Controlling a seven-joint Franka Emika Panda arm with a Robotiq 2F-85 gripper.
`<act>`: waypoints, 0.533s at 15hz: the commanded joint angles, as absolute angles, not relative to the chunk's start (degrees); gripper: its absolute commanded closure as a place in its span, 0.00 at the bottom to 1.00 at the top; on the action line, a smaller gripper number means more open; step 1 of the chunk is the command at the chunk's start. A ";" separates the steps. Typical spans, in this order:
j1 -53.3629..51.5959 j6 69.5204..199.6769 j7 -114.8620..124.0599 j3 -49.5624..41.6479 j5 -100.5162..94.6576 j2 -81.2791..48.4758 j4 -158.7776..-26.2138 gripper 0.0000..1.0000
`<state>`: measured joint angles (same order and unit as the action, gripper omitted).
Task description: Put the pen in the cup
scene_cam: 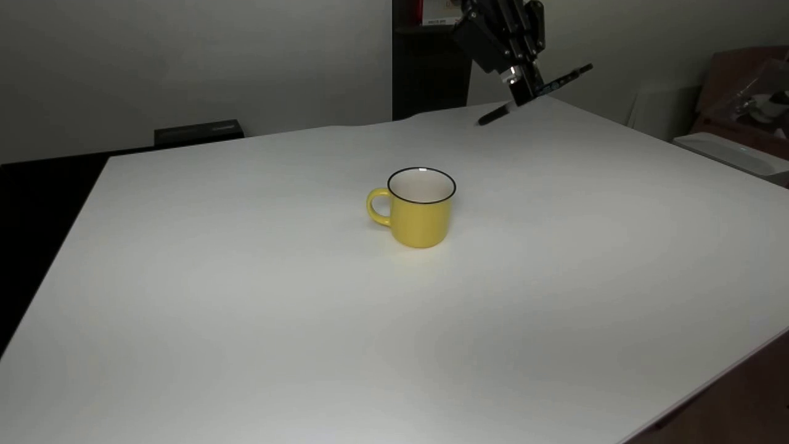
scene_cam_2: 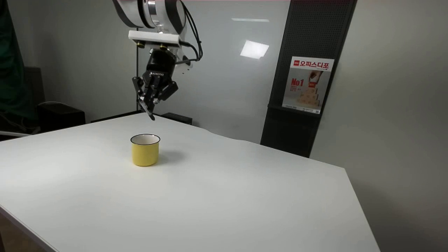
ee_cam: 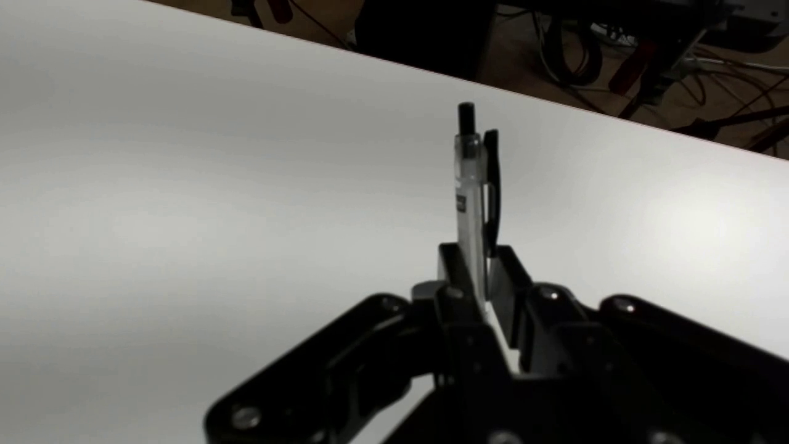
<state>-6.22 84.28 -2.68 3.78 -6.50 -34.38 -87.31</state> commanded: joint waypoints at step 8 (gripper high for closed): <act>-8.84 77.32 -6.55 5.20 -6.94 -49.69 -69.71 0.96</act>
